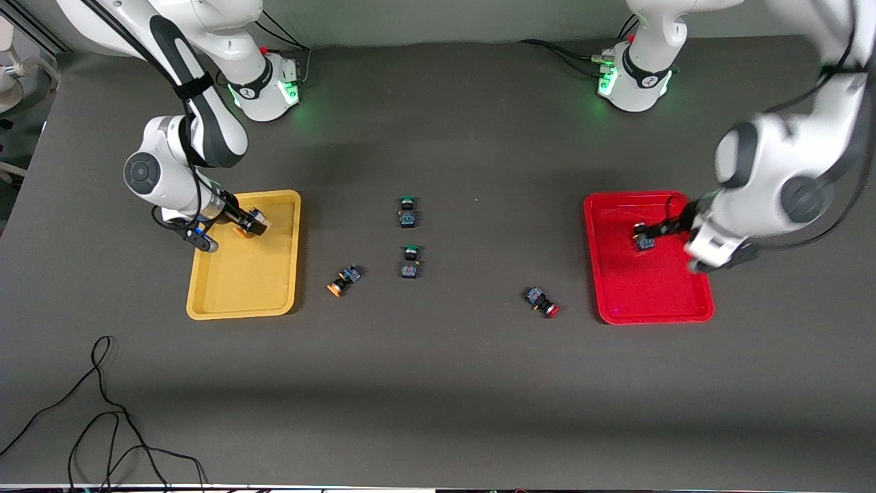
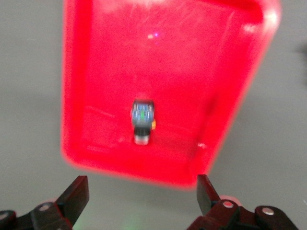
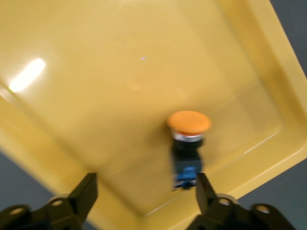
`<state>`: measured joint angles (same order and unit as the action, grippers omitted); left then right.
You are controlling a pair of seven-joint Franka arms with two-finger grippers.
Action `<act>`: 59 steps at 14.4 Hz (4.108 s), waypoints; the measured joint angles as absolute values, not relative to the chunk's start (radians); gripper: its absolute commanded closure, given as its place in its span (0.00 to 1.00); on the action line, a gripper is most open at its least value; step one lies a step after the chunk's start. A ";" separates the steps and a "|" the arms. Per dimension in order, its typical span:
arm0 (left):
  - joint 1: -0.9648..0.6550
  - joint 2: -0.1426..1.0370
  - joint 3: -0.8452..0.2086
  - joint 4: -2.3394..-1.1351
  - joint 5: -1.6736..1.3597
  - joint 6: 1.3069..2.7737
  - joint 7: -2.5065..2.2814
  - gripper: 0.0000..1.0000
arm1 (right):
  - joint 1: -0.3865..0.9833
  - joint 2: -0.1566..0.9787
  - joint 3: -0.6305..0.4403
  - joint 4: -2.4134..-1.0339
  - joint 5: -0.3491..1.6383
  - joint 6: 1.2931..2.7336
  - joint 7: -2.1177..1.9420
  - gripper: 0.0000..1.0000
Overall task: Place red and yellow buttons in trays
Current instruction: 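Open the right gripper in the yellow tray while the left gripper releases the red button, then grasp the second yellow button with the right gripper while the left gripper grasps red, then lower the yellow button into the yellow tray while the left gripper lowers red into red, then open the right gripper and withdraw it while the left gripper releases the red button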
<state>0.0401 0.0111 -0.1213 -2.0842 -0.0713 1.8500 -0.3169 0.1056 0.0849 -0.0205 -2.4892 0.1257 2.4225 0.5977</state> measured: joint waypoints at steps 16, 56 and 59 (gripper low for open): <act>-0.185 0.271 -0.293 -1.592 -0.044 1.812 -0.831 0.01 | 0.176 0.639 0.195 -1.895 0.136 2.445 1.042 0.00; 0.004 0.097 -0.251 -1.624 -0.025 1.414 -0.605 1.00 | 0.155 -0.028 -0.059 -2.226 0.191 2.380 0.323 0.00; 0.089 0.011 -0.243 -1.862 -0.032 1.614 -0.465 1.00 | 0.156 -0.164 -0.057 -2.181 0.178 2.210 0.273 0.00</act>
<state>0.0888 0.0114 -0.2433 -1.8625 -0.0319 1.6140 -0.4645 0.1557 -0.1645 -0.0575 -2.1814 0.1785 2.2100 0.2732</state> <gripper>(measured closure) 0.568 0.000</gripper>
